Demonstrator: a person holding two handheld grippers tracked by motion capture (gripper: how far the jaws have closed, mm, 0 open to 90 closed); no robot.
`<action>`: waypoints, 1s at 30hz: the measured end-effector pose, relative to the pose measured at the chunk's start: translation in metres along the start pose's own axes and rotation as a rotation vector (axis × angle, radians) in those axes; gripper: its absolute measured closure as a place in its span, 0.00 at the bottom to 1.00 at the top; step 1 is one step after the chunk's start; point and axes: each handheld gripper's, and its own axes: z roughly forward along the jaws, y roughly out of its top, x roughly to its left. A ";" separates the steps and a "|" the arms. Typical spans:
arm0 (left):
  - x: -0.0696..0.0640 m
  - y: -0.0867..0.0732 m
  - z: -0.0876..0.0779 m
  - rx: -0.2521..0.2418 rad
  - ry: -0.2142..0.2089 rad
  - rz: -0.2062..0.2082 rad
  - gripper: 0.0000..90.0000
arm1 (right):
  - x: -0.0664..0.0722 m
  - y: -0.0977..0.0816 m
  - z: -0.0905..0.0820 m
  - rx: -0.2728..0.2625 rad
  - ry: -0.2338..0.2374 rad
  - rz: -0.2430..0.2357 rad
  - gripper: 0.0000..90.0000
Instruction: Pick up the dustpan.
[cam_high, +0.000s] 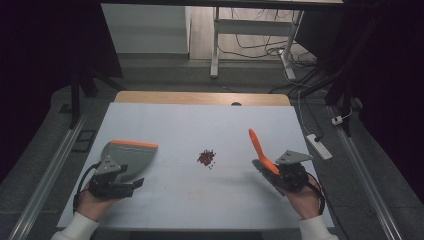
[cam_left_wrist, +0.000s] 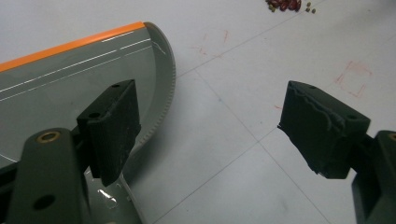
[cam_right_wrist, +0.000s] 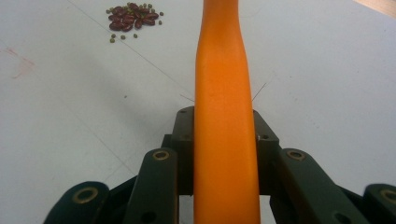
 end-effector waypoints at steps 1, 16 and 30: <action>0.000 0.000 0.000 0.003 -0.001 -0.001 0.23 | 0.001 0.000 0.000 -0.001 -0.002 -0.001 0.78; -0.003 0.001 0.002 0.029 -0.002 0.004 0.23 | 0.002 0.000 0.001 0.009 -0.006 -0.012 0.78; -0.009 0.013 -0.004 0.062 0.025 0.007 0.23 | 0.000 0.001 -0.003 -0.003 -0.014 -0.002 0.78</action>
